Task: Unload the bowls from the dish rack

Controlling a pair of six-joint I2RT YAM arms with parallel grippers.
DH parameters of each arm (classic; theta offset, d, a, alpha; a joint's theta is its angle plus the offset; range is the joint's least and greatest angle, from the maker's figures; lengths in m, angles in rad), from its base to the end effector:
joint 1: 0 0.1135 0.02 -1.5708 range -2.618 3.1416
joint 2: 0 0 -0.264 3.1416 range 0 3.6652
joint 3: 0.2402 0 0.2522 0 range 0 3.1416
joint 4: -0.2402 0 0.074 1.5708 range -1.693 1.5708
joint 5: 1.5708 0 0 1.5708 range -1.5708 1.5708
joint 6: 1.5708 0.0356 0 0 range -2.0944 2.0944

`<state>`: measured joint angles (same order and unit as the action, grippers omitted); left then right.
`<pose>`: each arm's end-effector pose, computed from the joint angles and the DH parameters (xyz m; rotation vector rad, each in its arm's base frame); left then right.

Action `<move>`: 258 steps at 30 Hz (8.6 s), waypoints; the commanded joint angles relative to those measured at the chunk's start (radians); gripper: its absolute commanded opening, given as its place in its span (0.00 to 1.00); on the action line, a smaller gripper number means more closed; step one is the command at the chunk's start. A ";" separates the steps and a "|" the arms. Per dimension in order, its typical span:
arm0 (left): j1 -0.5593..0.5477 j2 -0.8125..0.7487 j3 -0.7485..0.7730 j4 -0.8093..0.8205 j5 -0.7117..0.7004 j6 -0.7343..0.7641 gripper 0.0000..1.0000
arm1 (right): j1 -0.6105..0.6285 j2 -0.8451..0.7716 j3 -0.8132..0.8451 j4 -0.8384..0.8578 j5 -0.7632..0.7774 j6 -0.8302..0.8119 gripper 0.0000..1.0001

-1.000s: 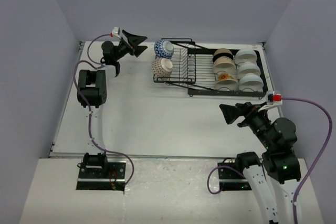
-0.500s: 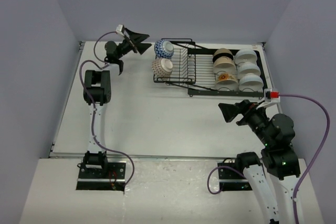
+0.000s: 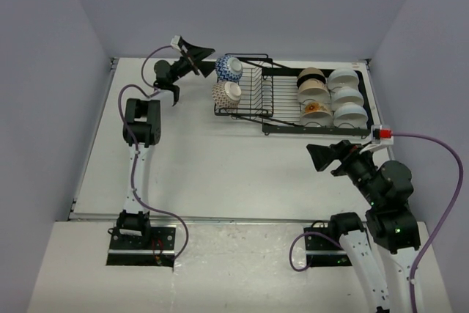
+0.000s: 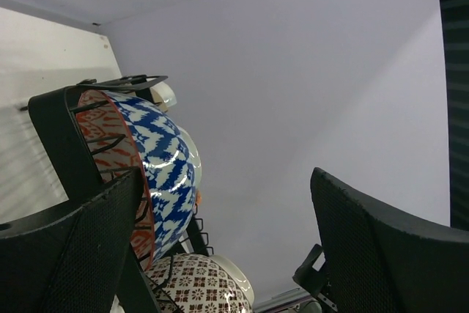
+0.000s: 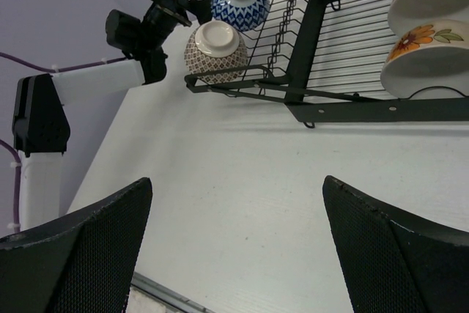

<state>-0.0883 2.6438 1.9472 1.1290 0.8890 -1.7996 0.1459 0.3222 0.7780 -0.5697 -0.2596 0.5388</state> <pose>0.5613 -0.0774 0.1688 -0.3520 1.6063 -2.0382 0.0688 0.0193 0.3465 0.1395 1.7289 0.7278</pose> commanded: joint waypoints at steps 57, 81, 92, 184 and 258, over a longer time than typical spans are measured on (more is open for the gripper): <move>-0.065 0.111 0.222 0.189 -0.050 -0.258 0.00 | 0.004 -0.012 0.038 0.014 0.017 -0.003 0.99; -0.091 -0.059 0.384 0.020 -0.033 -0.067 0.00 | 0.004 -0.012 0.029 0.025 0.008 0.004 0.99; -0.090 -0.166 0.374 0.051 -0.064 -0.024 0.00 | 0.004 -0.023 0.027 0.018 0.013 0.003 0.99; -0.799 -1.511 -0.634 -1.730 -1.573 1.264 1.00 | 0.288 0.755 -0.129 0.045 0.490 0.170 0.00; -0.002 -0.412 -0.778 0.551 0.018 -0.104 0.95 | 0.287 0.215 -0.072 -0.004 0.108 0.004 0.99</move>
<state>-0.0788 2.2204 1.1187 1.2938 0.9089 -1.8431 0.4316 0.5259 0.7116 -0.6117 -0.1257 0.5583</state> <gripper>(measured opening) 0.960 0.987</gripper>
